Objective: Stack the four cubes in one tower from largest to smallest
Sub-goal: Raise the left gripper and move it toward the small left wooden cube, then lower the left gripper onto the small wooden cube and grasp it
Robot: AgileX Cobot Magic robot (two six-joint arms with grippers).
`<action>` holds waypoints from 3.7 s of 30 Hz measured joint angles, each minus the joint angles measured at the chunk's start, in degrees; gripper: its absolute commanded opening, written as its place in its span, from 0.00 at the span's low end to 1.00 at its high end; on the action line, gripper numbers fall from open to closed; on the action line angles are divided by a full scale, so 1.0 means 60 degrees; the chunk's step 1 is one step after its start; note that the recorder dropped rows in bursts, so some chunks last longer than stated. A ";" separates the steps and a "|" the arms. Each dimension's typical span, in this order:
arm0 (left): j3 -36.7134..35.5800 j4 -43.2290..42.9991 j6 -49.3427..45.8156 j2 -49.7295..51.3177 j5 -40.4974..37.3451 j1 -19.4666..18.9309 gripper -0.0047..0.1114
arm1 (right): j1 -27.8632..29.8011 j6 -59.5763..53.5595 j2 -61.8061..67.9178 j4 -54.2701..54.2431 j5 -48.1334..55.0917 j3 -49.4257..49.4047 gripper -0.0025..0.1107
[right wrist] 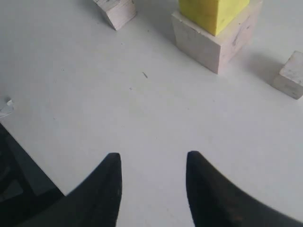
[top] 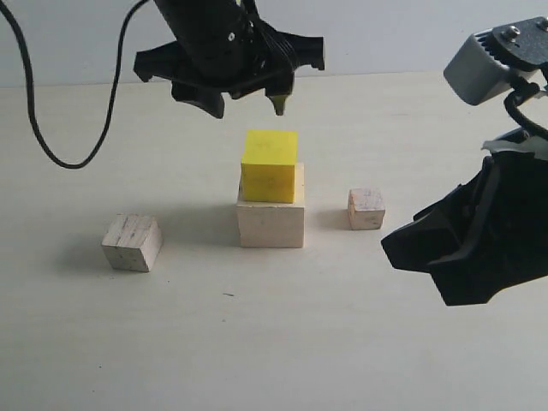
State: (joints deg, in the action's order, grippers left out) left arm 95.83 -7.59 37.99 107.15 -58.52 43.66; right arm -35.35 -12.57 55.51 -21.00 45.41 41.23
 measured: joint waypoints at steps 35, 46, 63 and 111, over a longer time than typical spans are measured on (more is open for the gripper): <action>-0.2929 -0.2296 -0.0724 -0.2519 -0.1903 -0.1079 0.04 | 0.0000 0.0000 0.0000 0.0000 0.0022 0.0000 0.40; -0.4335 -0.0904 -0.1205 -0.1857 -0.0453 -0.1899 0.24 | 0.0000 0.0000 0.0000 0.0000 0.0022 0.0000 0.40; -0.4382 -0.0765 -0.1697 -0.0707 0.0500 -0.1899 0.63 | 0.0000 0.0000 0.0000 0.0000 0.0004 0.0000 0.40; -0.4382 0.0794 -0.3604 0.0658 0.1021 -0.2734 0.05 | 0.0000 0.0000 0.0000 0.0000 -0.0124 0.0000 0.40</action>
State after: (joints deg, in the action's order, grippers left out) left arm 69.54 -2.83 16.37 111.10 -52.40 27.25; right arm -35.35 -12.57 55.51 -21.00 44.66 41.23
